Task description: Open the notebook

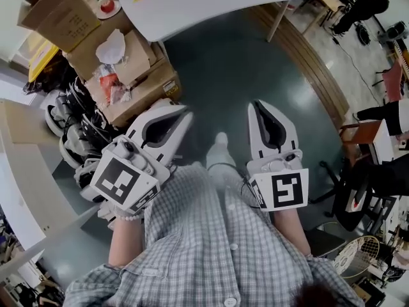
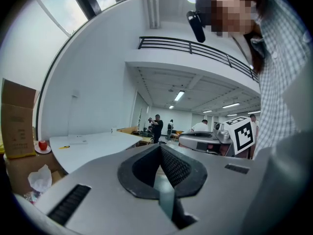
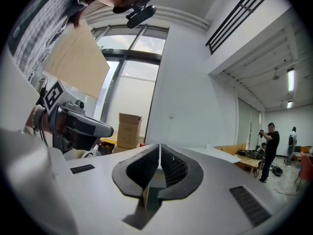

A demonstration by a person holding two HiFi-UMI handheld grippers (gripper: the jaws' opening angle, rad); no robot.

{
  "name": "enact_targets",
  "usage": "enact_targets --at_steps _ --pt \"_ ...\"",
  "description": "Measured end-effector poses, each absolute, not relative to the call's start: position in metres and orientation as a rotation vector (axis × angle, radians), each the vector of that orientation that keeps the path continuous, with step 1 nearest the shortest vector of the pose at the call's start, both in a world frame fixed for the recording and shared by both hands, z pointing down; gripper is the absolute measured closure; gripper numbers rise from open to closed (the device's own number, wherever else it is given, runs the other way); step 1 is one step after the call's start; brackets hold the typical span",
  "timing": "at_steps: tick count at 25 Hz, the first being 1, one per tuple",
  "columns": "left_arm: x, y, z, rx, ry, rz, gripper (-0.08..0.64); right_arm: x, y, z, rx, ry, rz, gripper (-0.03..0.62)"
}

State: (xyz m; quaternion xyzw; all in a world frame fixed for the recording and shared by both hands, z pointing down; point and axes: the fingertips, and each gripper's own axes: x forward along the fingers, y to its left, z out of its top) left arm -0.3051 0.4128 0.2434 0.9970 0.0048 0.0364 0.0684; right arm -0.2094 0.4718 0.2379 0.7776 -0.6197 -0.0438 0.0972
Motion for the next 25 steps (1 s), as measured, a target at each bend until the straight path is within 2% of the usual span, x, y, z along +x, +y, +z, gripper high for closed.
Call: enact_targets --at_steps 15,25 --pt "-0.264 0.369 0.244 2.994 -0.137 0.119 0.552 -0.179 0.422 0.237 2.205 -2.055 -0.1 0.566" --pt "-0.207 0.348 0.236 2.997 -0.199 0.122 0.552 -0.115 0.398 0.229 2.193 -2.073 -0.137 0.566"
